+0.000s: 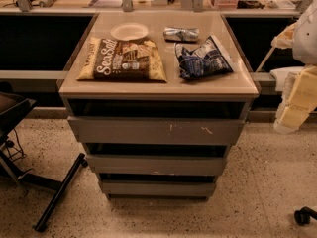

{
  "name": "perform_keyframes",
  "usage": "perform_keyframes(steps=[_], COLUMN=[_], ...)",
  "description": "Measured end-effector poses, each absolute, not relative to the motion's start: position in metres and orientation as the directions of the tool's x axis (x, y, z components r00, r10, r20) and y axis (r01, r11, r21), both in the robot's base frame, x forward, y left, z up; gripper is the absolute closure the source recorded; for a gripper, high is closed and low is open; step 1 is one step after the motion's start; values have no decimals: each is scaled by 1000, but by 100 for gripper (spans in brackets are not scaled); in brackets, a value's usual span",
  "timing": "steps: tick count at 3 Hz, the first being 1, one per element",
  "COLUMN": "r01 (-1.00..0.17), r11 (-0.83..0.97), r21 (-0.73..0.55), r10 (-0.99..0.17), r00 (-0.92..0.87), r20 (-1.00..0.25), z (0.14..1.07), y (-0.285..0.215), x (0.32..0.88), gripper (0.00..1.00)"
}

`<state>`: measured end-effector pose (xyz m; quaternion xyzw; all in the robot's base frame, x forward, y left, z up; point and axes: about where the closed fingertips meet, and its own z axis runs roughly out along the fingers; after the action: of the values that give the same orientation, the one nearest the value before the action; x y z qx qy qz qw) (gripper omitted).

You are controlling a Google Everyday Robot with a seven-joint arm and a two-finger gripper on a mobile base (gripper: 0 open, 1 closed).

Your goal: Open bottom drawer

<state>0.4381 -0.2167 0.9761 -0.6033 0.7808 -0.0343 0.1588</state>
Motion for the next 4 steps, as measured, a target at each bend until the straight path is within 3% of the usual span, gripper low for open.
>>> perform_keyframes(steps=[2, 4], r01=[-932, -950], r11=[266, 264], r21=[-245, -165], r10=[-951, -907], r00=[-212, -187], r20=[-226, -376], z=[968, 848], y=[-215, -194], x=[437, 416], gripper=[0, 0])
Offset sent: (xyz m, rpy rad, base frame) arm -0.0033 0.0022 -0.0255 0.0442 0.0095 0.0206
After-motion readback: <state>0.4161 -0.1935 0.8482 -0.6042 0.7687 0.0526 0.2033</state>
